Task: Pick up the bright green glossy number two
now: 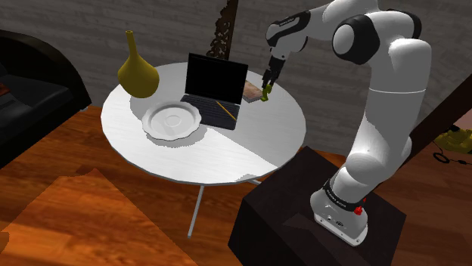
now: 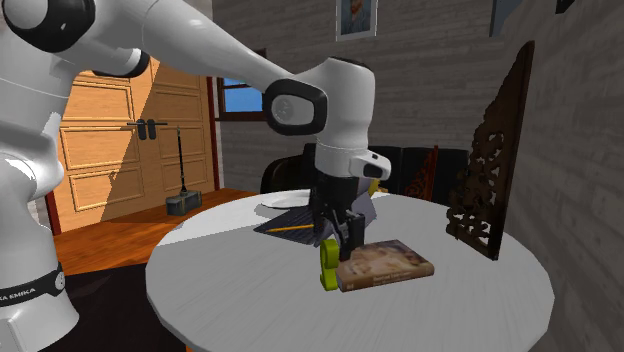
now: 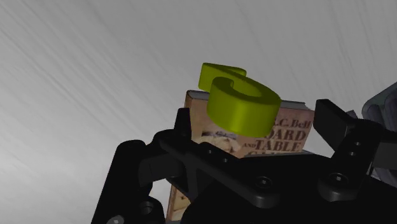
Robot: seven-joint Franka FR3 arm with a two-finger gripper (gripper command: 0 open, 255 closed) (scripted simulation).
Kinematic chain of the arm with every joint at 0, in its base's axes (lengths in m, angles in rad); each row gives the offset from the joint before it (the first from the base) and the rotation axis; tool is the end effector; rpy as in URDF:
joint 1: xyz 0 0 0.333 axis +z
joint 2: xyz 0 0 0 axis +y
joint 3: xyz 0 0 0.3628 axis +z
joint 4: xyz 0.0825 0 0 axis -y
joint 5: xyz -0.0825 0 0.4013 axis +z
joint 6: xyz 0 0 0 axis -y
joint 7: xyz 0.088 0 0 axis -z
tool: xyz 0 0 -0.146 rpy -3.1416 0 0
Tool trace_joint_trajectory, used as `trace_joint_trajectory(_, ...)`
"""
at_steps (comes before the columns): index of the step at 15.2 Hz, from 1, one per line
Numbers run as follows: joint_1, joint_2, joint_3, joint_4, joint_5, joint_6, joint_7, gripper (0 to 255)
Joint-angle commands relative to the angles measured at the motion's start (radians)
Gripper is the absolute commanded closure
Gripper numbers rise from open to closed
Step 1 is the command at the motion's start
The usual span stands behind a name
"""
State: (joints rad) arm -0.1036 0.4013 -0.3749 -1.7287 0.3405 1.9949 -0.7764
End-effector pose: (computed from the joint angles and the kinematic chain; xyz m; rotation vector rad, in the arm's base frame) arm 0.6199 -0.2610 0.3521 -2.9462 -0.2374 -0.0184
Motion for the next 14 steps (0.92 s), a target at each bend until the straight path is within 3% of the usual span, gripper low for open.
trace_joint_trajectory(1,-0.003,0.013,0.002,-0.008,0.007,0.019,-0.009,0)
trace_joint_trajectory(4,-0.004,0.023,0.005,-0.016,0.013,0.036,-0.014,0)
trace_joint_trajectory(5,-0.004,0.023,0.005,-0.015,0.013,0.035,-0.014,255)
trace_joint_trajectory(14,-0.004,0.023,0.005,-0.016,0.013,0.036,-0.014,255)
